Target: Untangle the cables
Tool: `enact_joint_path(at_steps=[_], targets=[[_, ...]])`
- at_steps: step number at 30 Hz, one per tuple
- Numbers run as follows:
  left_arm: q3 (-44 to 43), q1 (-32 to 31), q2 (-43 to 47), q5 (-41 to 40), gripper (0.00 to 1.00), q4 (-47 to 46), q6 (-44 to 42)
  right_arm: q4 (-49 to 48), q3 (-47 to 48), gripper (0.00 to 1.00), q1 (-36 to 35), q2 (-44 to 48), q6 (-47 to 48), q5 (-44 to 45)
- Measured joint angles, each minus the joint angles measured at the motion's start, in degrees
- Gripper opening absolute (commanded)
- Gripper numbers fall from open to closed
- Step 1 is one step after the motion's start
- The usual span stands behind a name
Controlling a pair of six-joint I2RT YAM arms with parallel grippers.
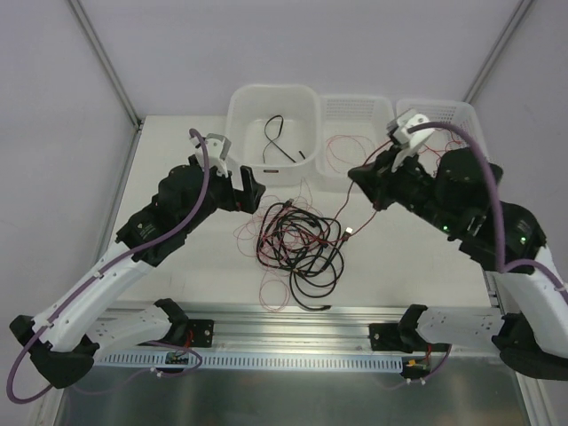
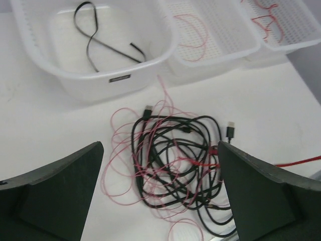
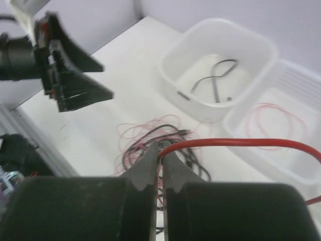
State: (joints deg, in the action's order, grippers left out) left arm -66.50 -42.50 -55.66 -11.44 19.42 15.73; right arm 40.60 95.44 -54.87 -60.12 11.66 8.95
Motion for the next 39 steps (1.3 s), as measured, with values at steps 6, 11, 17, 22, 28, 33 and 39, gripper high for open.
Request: enact_joint_path(at_steps=[6, 11, 17, 22, 28, 33, 39], targets=[[10.9, 4.9, 5.0, -1.1, 0.99, -0.2, -3.1, 8.2, 16.1, 0.01, 8.6, -2.1, 3.8, 6.9], [18.6, 5.1, 6.4, -1.7, 0.99, 0.4, -5.3, 9.0, 24.9, 0.01, 19.6, -6.4, 8.1, 10.2], [23.0, 5.1, 6.8, -2.5, 0.99, 0.6, -6.6, 4.4, 28.3, 0.01, 32.7, -12.8, 10.0, 9.9], [23.2, 5.1, 6.8, -2.5, 0.99, 0.6, -7.2, -3.2, 28.3, 0.01, 44.8, -17.5, 8.8, 7.5], [23.2, 5.1, 6.8, -2.5, 0.99, 0.6, -7.8, -14.1, 28.3, 0.01, 55.9, -25.9, 5.0, 2.3], [23.3, 5.1, 6.1, -2.5, 0.99, 0.6, -7.9, -20.5, 28.8, 0.01, 60.4, -34.5, 1.2, -2.8], [23.3, 5.1, 3.0, -2.5, 0.99, 0.6, -8.0, -26.8, 30.6, 0.01, 61.4, -43.5, -1.4, -7.6]])
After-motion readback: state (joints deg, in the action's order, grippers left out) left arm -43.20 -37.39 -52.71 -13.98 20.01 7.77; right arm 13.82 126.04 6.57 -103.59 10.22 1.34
